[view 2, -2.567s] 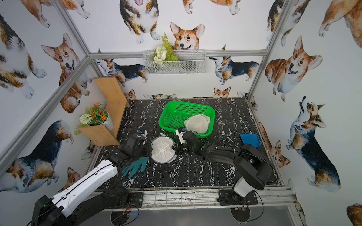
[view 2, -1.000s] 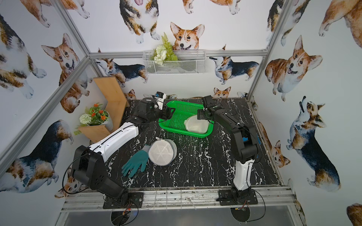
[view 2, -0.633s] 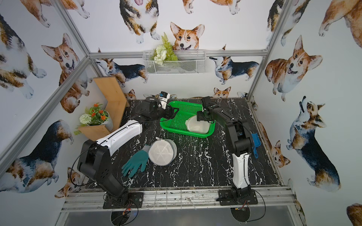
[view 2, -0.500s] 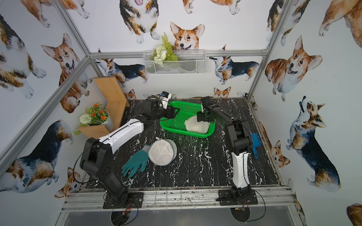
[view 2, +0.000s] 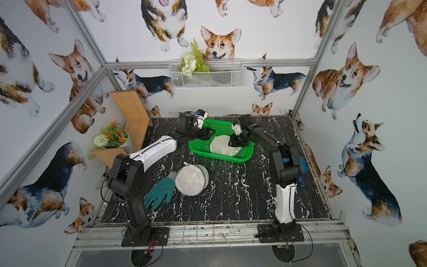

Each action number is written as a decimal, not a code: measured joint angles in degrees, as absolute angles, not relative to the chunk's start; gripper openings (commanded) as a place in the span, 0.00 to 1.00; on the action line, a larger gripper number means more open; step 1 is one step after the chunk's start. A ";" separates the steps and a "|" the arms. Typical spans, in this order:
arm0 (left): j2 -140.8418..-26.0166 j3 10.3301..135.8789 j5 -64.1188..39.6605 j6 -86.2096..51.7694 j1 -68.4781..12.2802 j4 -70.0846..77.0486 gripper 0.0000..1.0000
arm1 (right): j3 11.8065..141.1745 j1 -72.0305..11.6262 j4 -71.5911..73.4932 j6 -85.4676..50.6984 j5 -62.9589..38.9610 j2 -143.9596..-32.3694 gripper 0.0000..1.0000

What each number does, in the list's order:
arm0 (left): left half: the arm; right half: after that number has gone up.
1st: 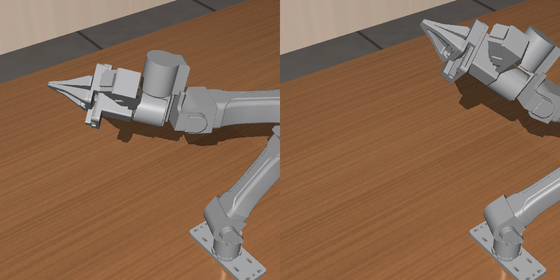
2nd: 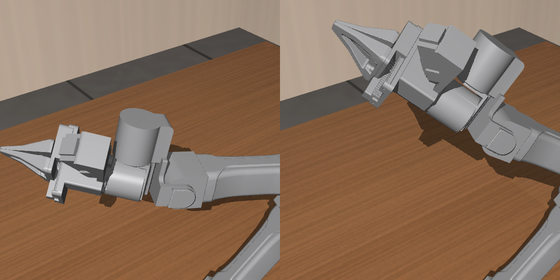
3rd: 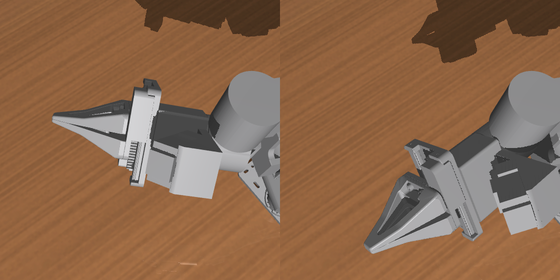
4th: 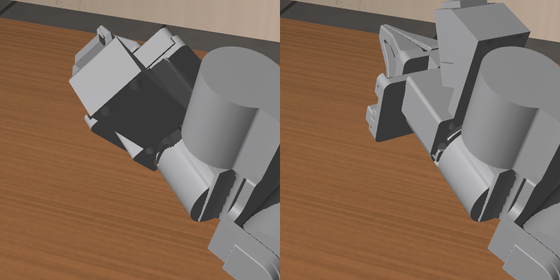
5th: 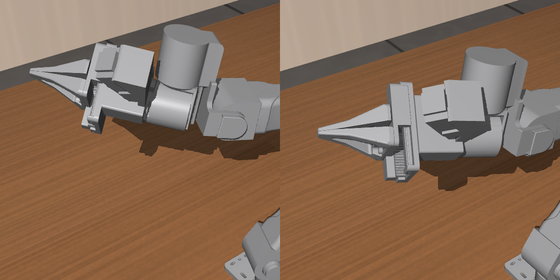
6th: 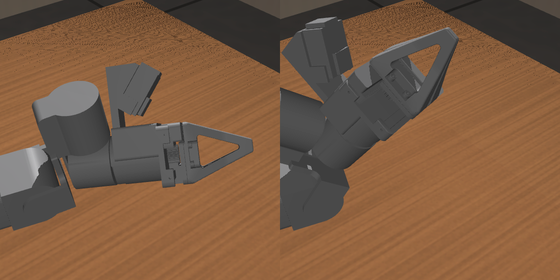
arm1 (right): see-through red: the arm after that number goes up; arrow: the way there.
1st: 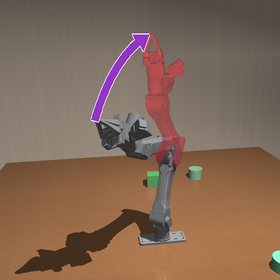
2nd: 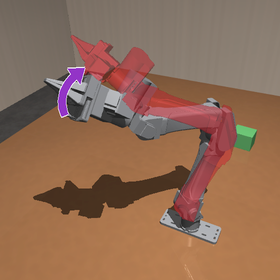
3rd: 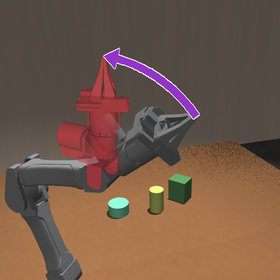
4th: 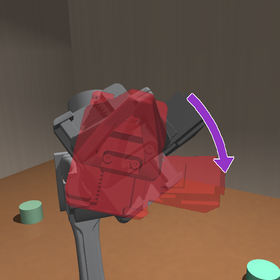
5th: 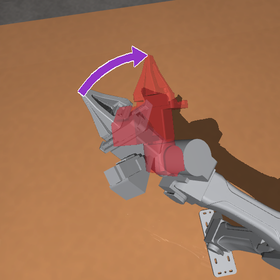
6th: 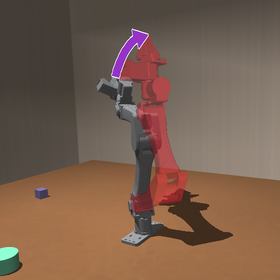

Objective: Turn the laundry bag inside out
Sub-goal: Pick up the laundry bag and place it in the bin.

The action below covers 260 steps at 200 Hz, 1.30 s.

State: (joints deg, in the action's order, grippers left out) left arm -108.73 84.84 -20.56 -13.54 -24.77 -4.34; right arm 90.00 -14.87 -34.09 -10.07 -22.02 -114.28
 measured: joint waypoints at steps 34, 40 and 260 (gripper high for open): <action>-113.06 85.32 -22.50 -16.23 -24.97 -4.67 0.54 | 86.76 -14.87 -29.82 -12.71 -26.59 -113.91 0.37; -113.51 85.10 -22.74 -16.95 -24.95 -4.49 0.53 | 86.06 -14.87 -28.62 -13.69 -27.31 -113.82 0.37; -124.20 89.23 -22.87 -21.74 -25.04 -6.90 0.31 | 76.64 -16.60 -0.64 -40.10 -25.56 -114.67 0.03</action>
State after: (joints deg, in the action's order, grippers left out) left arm -124.20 89.23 -22.87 -21.74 -25.04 -6.90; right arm 76.64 -16.60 -0.64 -40.10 -25.56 -114.67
